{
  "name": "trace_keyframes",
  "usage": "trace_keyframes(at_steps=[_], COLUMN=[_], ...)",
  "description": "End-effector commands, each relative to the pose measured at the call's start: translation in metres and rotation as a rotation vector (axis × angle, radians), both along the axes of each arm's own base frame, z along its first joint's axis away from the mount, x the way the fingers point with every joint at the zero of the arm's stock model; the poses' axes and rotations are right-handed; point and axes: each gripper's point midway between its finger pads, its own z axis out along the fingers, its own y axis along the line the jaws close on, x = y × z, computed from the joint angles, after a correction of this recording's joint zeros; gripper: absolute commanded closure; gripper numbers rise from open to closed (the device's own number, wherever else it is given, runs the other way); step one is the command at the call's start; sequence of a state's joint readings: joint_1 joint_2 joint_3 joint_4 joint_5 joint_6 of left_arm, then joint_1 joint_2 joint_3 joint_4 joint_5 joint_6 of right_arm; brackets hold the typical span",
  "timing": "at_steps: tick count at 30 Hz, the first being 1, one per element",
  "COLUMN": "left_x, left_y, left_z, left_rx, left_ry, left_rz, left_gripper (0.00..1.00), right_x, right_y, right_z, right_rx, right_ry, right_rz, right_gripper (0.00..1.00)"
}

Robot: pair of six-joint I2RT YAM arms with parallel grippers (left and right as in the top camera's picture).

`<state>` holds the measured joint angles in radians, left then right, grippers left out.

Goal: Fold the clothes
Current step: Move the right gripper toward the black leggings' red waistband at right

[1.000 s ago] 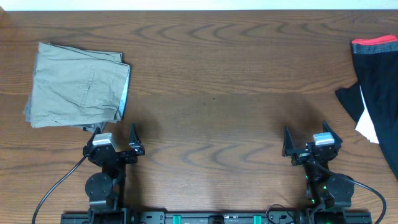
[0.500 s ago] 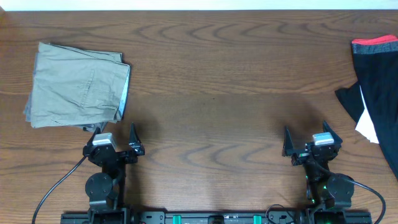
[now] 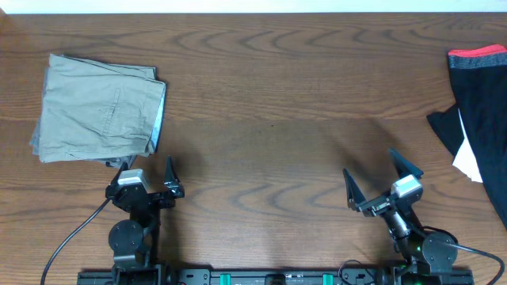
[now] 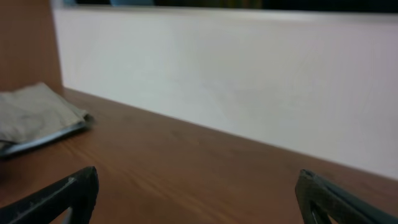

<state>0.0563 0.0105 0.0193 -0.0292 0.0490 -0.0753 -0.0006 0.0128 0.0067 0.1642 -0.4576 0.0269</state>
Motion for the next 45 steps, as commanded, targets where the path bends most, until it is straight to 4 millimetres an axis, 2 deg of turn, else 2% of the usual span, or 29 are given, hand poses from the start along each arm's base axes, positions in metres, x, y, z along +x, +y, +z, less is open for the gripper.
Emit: trace_keyframes(at_steps=[1, 3, 9, 13, 16, 18, 21, 25, 28, 31, 34, 36, 40, 45], left_x=[-0.001, -0.001, -0.001, -0.001, -0.001, -0.001, -0.001, -0.001, -0.001, -0.001, -0.001, -0.001, -0.001, -0.001], left_y=[0.004, 0.004, 0.004, 0.004, 0.004, 0.004, 0.004, 0.004, 0.004, 0.004, 0.004, 0.004, 0.004, 0.004], left_z=[-0.017, -0.017, -0.017, -0.017, -0.017, -0.017, -0.017, -0.017, -0.017, -0.017, -0.017, -0.017, -0.017, -0.017], left_rx=[-0.006, -0.006, -0.006, -0.006, -0.006, -0.006, -0.006, -0.006, -0.006, -0.006, -0.006, -0.006, -0.006, -0.006], left_ry=[0.055, 0.055, 0.055, 0.055, 0.055, 0.055, 0.055, 0.055, 0.055, 0.055, 0.055, 0.055, 0.055, 0.055], left_rz=[0.021, 0.021, 0.021, 0.021, 0.021, 0.021, 0.021, 0.021, 0.021, 0.021, 0.021, 0.021, 0.021, 0.021], left_gripper=[0.02, 0.02, 0.02, 0.02, 0.02, 0.02, 0.02, 0.02, 0.02, 0.02, 0.02, 0.02, 0.02, 0.02], right_x=[-0.006, -0.007, -0.015, -0.020, -0.016, -0.009, 0.011, 0.052, 0.087, 0.127, 0.166, 0.184, 0.205, 0.215], right_y=[0.009, 0.008, -0.007, -0.009, -0.017, -0.023, -0.035, -0.062, -0.075, -0.083, -0.108, -0.122, -0.133, -0.138], right_z=[0.008, 0.017, 0.063, 0.083, 0.099, 0.108, 0.118, 0.123, 0.120, 0.104, 0.085, 0.072, 0.048, 0.031], right_rx=[0.039, 0.039, 0.064, 0.068, 0.021, -0.020, -0.077, -0.136, -0.172, -0.209, -0.243, -0.248, -0.240, -0.247], right_ry=[-0.016, -0.057, -0.237, -0.272, -0.300, -0.297, -0.230, -0.084, 0.045, 0.203, 0.356, 0.467, 0.645, 0.689], right_rz=[0.063, 0.056, -0.032, -0.043, -0.107, -0.159, -0.245, -0.406, -0.471, -0.481, -0.531, -0.529, -0.482, -0.493], right_gripper=[0.01, 0.01, 0.01, 0.01, 0.01, 0.01, 0.01, 0.01, 0.01, 0.01, 0.01, 0.01, 0.01, 0.01])
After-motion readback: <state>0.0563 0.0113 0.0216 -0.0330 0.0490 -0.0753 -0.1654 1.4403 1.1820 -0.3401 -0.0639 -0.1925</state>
